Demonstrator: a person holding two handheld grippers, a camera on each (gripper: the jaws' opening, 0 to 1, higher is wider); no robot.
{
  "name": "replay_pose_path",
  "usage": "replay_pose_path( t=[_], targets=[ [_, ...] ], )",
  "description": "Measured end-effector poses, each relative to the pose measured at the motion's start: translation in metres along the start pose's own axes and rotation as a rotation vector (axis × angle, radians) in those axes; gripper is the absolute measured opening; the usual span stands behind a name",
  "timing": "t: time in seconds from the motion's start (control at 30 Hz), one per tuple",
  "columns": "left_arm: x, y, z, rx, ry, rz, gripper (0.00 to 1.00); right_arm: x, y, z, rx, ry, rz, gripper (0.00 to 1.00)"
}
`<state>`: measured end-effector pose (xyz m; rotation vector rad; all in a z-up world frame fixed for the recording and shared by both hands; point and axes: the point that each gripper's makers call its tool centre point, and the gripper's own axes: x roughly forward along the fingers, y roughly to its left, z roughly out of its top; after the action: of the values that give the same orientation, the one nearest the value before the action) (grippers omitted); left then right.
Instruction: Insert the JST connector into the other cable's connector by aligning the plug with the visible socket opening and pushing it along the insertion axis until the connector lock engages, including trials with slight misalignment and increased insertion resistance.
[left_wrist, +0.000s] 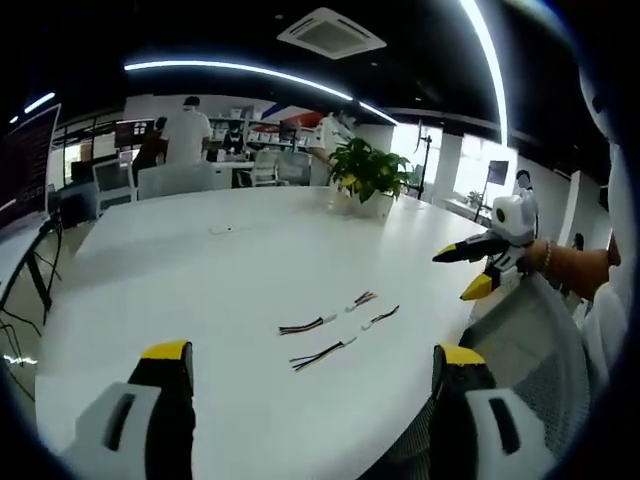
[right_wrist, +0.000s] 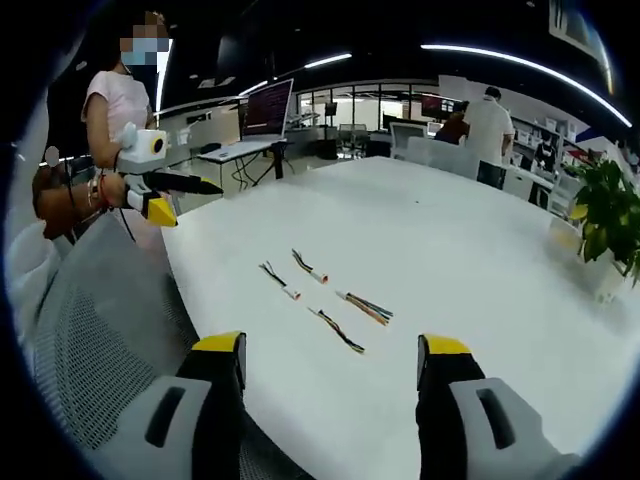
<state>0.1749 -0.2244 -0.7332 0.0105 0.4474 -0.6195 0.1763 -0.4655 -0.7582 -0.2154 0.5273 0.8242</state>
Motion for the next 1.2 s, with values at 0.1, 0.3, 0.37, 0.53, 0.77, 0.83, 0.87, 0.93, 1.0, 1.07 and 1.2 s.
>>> replay_pose_path(
  t=[0.1,0.3,0.37,0.53,0.77,0.83,0.87,0.93,1.0,1.07,1.2],
  targets=[
    [0.002,0.002,0.002,0.002,-0.001,-0.002,0.99,0.002,-0.003,0.003,-0.008,-0.001,0.002,0.68],
    [0.008,0.004,0.004,0.009,0.003,-0.009,0.99,0.007,-0.005,0.001,-0.012,0.008,0.006,0.68],
    [0.009,0.005,0.004,0.010,0.006,-0.010,0.99,0.008,-0.005,0.001,-0.010,0.010,0.011,0.68],
    [0.013,0.005,0.004,0.010,0.015,-0.019,0.99,0.011,-0.007,-0.001,-0.010,0.020,0.018,0.68],
    [0.020,0.008,0.003,0.019,0.027,-0.029,0.99,0.015,-0.012,0.001,-0.013,0.027,0.019,0.67],
    [0.021,0.009,0.003,0.028,0.036,-0.032,0.99,0.016,-0.013,0.002,-0.012,0.023,0.019,0.67],
    [0.022,0.011,0.003,0.031,0.039,-0.032,0.98,0.017,-0.013,0.003,-0.016,0.026,0.022,0.67],
    [0.023,0.012,0.003,0.036,0.043,-0.034,0.98,0.019,-0.014,0.002,-0.024,0.033,0.025,0.66],
    [0.025,0.014,0.004,0.041,0.047,-0.037,0.98,0.021,-0.015,0.002,-0.026,0.038,0.027,0.66],
    [0.026,0.015,0.004,0.047,0.050,-0.045,0.98,0.024,-0.016,0.002,-0.024,0.037,0.031,0.66],
    [0.031,0.018,0.004,0.061,0.060,-0.054,0.98,0.030,-0.014,0.005,-0.037,0.045,0.038,0.66]
  ],
)
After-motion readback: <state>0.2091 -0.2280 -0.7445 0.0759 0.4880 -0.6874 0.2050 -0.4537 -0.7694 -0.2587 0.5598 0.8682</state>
